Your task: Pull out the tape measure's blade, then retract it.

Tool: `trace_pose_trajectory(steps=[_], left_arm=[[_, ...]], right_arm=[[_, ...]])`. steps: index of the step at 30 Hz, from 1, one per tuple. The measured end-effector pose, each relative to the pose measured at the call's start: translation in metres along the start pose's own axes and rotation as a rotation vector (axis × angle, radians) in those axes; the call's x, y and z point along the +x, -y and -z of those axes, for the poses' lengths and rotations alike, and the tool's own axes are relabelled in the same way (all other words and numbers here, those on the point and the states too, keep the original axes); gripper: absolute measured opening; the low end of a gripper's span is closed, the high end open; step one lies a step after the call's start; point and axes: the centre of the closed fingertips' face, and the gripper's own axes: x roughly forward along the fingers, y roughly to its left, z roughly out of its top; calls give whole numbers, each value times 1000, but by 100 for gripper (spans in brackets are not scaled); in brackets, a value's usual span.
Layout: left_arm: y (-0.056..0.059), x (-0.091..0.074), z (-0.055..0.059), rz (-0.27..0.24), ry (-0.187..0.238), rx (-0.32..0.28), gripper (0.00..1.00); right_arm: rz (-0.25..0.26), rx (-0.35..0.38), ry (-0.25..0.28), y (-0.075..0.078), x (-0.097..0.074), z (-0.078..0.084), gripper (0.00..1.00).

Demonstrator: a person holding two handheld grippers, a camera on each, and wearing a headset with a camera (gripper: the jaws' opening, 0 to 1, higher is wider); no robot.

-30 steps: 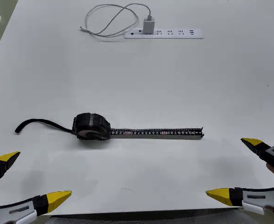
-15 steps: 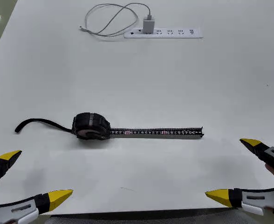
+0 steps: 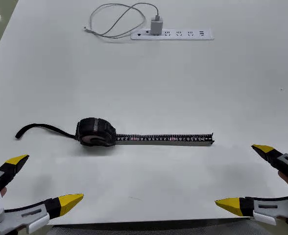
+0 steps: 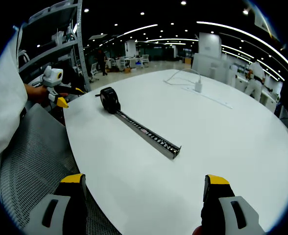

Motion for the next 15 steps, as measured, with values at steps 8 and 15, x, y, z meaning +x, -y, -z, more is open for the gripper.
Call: trace_pose_trajectory(steps=[8, 15], left_arm=[[4, 12, -10, -27, 29, -42, 92], [10, 28, -16, -23, 28, -29, 92]], right_arm=[[-3, 0, 4, -1, 2, -3, 99], [1, -7, 0, 2, 2, -2, 99]])
